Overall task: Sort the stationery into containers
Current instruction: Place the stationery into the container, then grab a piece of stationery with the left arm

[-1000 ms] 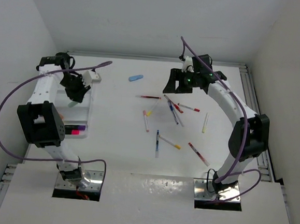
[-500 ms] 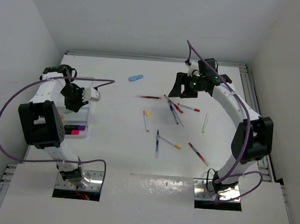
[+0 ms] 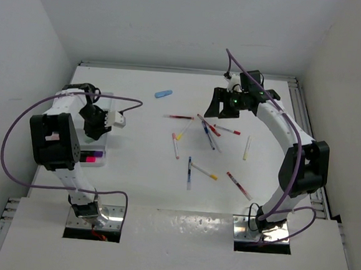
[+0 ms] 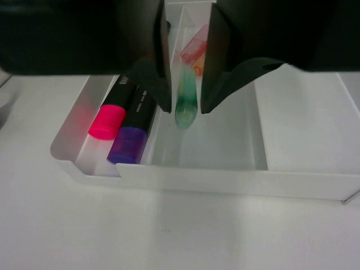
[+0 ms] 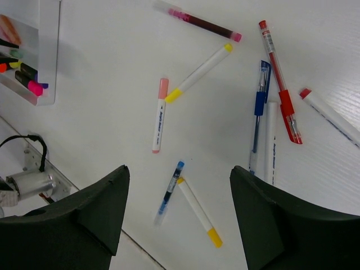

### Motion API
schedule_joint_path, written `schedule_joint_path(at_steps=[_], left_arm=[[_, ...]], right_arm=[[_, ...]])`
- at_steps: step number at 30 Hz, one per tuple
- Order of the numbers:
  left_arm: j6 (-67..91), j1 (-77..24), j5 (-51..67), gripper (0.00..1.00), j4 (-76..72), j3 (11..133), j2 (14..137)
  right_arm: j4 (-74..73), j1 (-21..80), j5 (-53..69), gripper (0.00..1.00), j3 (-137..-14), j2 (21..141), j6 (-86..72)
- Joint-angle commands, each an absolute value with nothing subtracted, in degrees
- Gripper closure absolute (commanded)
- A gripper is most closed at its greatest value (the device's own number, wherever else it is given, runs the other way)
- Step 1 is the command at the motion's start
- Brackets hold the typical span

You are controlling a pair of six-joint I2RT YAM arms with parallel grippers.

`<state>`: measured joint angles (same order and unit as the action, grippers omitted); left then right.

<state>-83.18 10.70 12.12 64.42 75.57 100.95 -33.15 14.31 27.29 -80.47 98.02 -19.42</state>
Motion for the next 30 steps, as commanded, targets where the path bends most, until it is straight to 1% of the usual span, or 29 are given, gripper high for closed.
schedule_joint_path(at_steps=[1, 2, 4, 5, 6, 9, 13, 14, 16, 17, 18, 19, 20, 22, 23, 25, 26, 27, 28, 30], left_arm=[[-83.32, 9.84, 12.39, 0.64, 64.69, 75.67, 101.43], [-82.89, 9.58, 12.57, 0.56, 64.51, 75.76, 101.51], [-82.44, 9.67, 12.92, 0.54, 64.6, 76.2, 101.69], [-82.35, 9.58, 12.92, 0.5, 64.77, 76.38, 101.69], [-82.35, 9.58, 13.18, 0.48, 65.12, 76.99, 101.69], [-82.01, 9.67, 14.15, 0.48, 67.84, 80.4, 101.34], [-78.76, 8.71, 24.5, 0.48, 75.05, 94.01, 103.09], [-76.75, 7.83, 26.17, 0.48, 75.49, 100.48, 104.49], [-69.37, 4.68, 29.43, 0.48, 73.93, 108.06, 105.81], [-62.91, 3.35, 30.14, 0.48, 69.91, 109.5, 106.86], [-59.62, 0.9, 30.41, 0.48, 67.18, 110.64, 107.4], [-56.28, 0.71, 30.06, 0.48, 63.84, 111.44, 107.84], [-50.51, -1.91, 29.54, 0.48, 57.37, 111.45, 108.71], [-46.34, -4.21, 29.79, 0.47, 51.8, 111.27, 110.03], [-42.14, -4.74, 31.1, 0.46, 46.37, 111.1, 111.43], [-37.55, -4.84, 34.26, 0.46, 40.55, 109.7, 113.89], [-33.27, -4.4, 39.58, 0.45, 34.08, 108.73, 114.52], [-31.48, -3.61, 42.42, 0.37, 30.71, 106.98, 115.3], [-26.94, -3.17, 46.11, 0.36, 23.8, 106.09, 117.31], [-22.69, -3.25, 47.54, 0.36, 18.04, 106.6, 119.96]], right_arm=[[-32.78, 13.8, 28.13, 0.29, -82.0, 98.17, -18.02], [-32.78, 13.97, 28.13, 0.29, -82.18, 98.35, -17.84], [-33.31, 13.89, 27.95, 0.29, -82.7, 98.96, -17.67], [-33.31, 13.8, 27.95, 0.29, -82.97, 99.14, -17.67], [-33.48, 13.71, 27.95, 0.29, -83.14, 99.23, -17.67], [-33.57, 13.45, 27.86, 0.29, -83.06, 99.05, -17.67], [-32.79, 12.92, 27.95, 0.29, -81.3, 98.0, -17.93], [-32.52, 12.75, 27.86, 0.29, -80.52, 97.82, -17.84], [-32.08, 12.31, 27.86, 0.29, -79.9, 97.82, -18.19], [-32.08, 12.22, 28.12, 0.3, -79.81, 98.0, -18.19], [-32.17, 12.04, 28.12, 0.3, -79.72, 98.0, -18.45], [-32.08, 11.87, 28.3, 0.3, -79.63, 98.09, -18.54], [-32.17, 11.69, 28.47, 0.3, -79.28, 98.0, -18.72], [-32.08, 11.43, 28.48, 0.3, -78.4, 97.74, -18.72], [-31.82, 11.25, 28.39, 0.3, -78.05, 97.56, -18.55], [-31.9, 10.64, 28.48, 0.3, -77.44, 97.3, -18.54], [-32.08, 10.63, 28.48, 0.3, -77.34, 97.12, -18.72], [-32.34, 10.2, 28.65, 0.3, -77.34, 97.03, -18.55], [-32.87, 9.93, 28.74, 0.3, -77.26, 96.77, -18.54], [-32.96, 9.49, 28.74, 0.3, -76.91, 96.24, -18.46]])
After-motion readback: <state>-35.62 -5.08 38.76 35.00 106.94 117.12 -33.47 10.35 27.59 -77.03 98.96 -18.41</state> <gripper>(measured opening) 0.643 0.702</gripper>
